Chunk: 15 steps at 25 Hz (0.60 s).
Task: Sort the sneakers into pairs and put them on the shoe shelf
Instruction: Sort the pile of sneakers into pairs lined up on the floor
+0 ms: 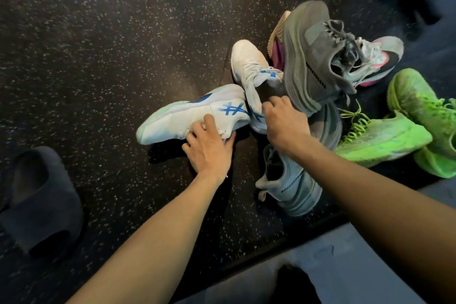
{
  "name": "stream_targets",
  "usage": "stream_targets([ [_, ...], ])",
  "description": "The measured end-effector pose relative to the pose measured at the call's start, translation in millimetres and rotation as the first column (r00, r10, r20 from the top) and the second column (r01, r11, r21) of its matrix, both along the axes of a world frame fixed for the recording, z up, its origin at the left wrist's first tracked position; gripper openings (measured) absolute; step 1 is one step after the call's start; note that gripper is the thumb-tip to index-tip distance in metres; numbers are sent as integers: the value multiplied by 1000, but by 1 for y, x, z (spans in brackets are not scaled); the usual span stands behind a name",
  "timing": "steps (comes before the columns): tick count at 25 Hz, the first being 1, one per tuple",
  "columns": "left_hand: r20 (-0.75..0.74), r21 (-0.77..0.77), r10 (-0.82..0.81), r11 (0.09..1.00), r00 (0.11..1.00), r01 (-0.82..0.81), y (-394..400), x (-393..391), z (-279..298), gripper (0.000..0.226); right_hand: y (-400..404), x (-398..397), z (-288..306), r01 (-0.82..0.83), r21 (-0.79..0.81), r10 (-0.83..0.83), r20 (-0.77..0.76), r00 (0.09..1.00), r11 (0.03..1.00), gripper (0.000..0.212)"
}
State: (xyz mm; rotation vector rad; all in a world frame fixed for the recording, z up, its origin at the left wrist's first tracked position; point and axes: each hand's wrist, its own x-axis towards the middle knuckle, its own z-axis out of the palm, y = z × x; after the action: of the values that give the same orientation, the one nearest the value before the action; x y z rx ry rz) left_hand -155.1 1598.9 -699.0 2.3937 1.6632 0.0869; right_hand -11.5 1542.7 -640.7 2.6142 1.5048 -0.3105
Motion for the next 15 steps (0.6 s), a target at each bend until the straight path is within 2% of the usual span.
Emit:
stream_targets([
  [3,89,73,50,996,995,-57,17,1,-2,60,4,1,-11,-47,-49,52,115,992,998,33],
  [5,186,66,100,991,978,-114,32,6,4,53,9,3,-16,-15,-77,23,106,994,997,32],
  [8,234,-33,165,986,958,-162,51,18,15,45,17,6,-18,-29,-89,35,69,997,996,33],
  [12,318,-45,164,986,934,-158,75,23,34,30,22,2,-17,-66,-19,67,32,997,998,24],
  [15,314,-31,125,992,941,-122,96,6,44,31,23,-5,-16,-82,45,83,-5,997,996,18],
])
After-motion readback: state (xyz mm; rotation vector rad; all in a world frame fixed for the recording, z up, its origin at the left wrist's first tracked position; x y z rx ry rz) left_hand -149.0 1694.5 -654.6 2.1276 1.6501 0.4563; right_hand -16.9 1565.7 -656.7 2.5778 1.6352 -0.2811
